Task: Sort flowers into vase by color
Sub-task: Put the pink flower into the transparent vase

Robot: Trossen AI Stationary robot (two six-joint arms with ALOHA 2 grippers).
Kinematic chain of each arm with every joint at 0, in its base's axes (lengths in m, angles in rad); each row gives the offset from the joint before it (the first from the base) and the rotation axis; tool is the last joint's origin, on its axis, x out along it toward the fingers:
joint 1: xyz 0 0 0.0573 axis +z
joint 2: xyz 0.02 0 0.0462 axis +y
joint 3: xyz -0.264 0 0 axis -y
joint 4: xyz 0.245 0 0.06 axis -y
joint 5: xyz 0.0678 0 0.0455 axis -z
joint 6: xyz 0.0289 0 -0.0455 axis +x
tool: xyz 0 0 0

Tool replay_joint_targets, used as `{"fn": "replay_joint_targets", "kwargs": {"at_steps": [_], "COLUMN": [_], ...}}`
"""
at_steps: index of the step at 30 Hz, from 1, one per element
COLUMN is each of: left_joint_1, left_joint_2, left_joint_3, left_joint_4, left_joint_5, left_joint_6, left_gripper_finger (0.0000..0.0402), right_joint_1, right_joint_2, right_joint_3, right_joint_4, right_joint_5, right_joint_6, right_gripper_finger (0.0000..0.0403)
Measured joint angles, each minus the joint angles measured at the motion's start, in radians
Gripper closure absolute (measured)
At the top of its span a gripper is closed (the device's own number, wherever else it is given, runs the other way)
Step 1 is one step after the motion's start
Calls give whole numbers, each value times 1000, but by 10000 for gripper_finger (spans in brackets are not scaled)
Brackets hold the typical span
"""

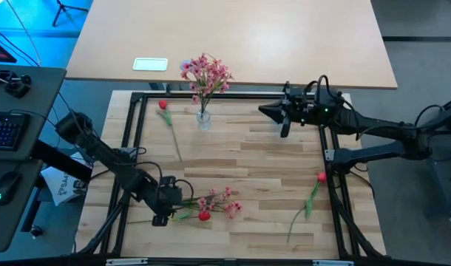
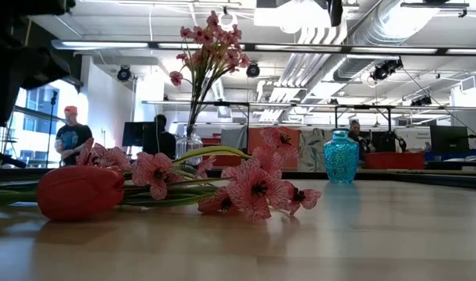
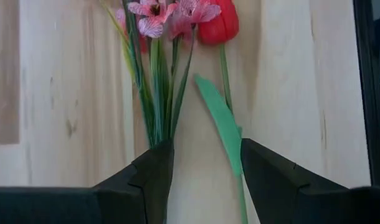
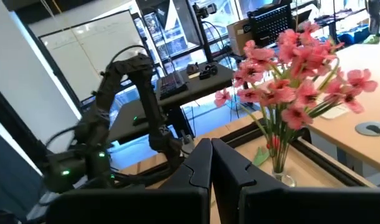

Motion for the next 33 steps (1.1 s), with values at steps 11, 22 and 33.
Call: {"fn": "replay_joint_targets", "kwargs": {"at_steps": [11,22,33], "left_joint_1": [36,102,105], "left_joint_2": [2,124,227], "left_joint_3": [-104,-103,-97], "left_joint_4": [62,141,157], "left_joint_5": [36,62,41], "left_joint_6": [144,132,118], "left_gripper_finger": [229,229,232], "right_joint_1": [67,72,72], "right_joint_2": [0,1,1], "right_joint_3": [0,0,0], "right_joint_4": [0,-52,-116], "right_joint_5": [84,69,61], "right_joint_6": [-27,-45,-72], "right_gripper_finger": [403,403,403]}}
